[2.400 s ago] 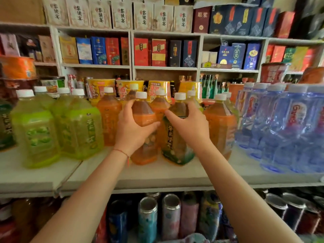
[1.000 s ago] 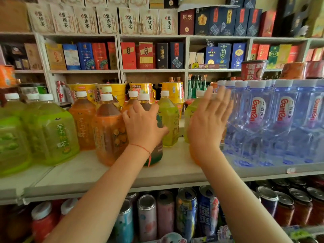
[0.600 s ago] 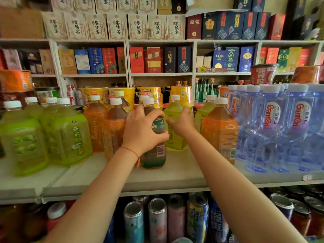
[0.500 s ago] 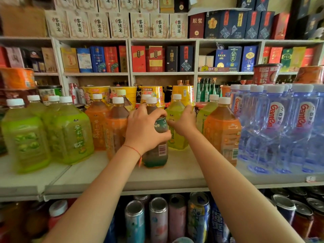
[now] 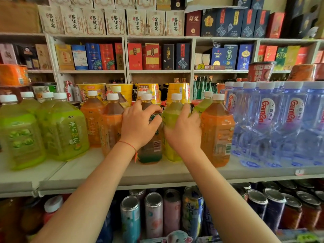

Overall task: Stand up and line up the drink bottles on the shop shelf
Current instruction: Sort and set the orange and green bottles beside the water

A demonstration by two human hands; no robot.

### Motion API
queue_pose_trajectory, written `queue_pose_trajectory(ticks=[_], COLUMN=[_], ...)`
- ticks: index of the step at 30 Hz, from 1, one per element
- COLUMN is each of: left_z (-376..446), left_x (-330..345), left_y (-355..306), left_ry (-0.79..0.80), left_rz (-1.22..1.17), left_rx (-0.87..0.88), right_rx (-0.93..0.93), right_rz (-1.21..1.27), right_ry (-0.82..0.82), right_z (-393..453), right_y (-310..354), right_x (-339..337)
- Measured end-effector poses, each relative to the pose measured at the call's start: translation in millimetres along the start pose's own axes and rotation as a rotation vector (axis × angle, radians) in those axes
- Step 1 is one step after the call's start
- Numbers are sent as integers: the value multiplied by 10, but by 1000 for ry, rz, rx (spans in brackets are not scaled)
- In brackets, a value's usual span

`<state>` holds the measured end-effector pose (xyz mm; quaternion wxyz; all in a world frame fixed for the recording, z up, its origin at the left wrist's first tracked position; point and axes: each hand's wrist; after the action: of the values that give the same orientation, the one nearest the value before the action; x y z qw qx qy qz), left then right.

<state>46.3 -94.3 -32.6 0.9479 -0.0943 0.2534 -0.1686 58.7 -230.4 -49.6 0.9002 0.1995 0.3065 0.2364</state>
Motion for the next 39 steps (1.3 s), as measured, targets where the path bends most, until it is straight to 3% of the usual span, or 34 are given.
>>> queue_pose_trajectory(ticks=[3,6,10,16,22,26,29,32,33,36,39], left_z=[6,9,-2,-9,-15,2,-67,-194,-242,-393,-649], left_x=[-16,-19,-41,-111,-95,-100,-258,-488,-608,-987,-1354], left_y=[-11,-8,-20,-64,-74,-66,-151,13,119,520,831], left_ry=[18,38,83,121,117,142,62,-27,-57,-267,-330], left_rz=[11,14,17,-1,3,-296,-717,-1247,-1269,-1049,-870], left_rx=[3,6,-3,-22,-22,-136,-281,-494,-536,-560,-381], right_rx=[-22,-23,-14,214,146,-13,-79,-26,-5,22,67], right_rz=[23,56,7,337,399,415,516,761,800,864,970], right_ry=[-129,-158,-59,120,-81,-199,-121,98,161,246,261], right_z=[-71,-36,66,390,157,28,63,22,-23,-228,-424], right_y=[31,37,81,143,187,456,793,1053,1129,1469,1893], right_x=[-121,-193,-216,-344,-420,-790,-1171,-1254,-1174,-787,-383])
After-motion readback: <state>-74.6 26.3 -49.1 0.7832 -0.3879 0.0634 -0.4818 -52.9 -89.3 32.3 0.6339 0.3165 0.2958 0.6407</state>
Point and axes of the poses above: each hand's wrist, its own z-axis towards the middle knuckle, its own x-axis out of the palm, y = z × x, and after that the axes turned 11 degrees about -y, right-handed
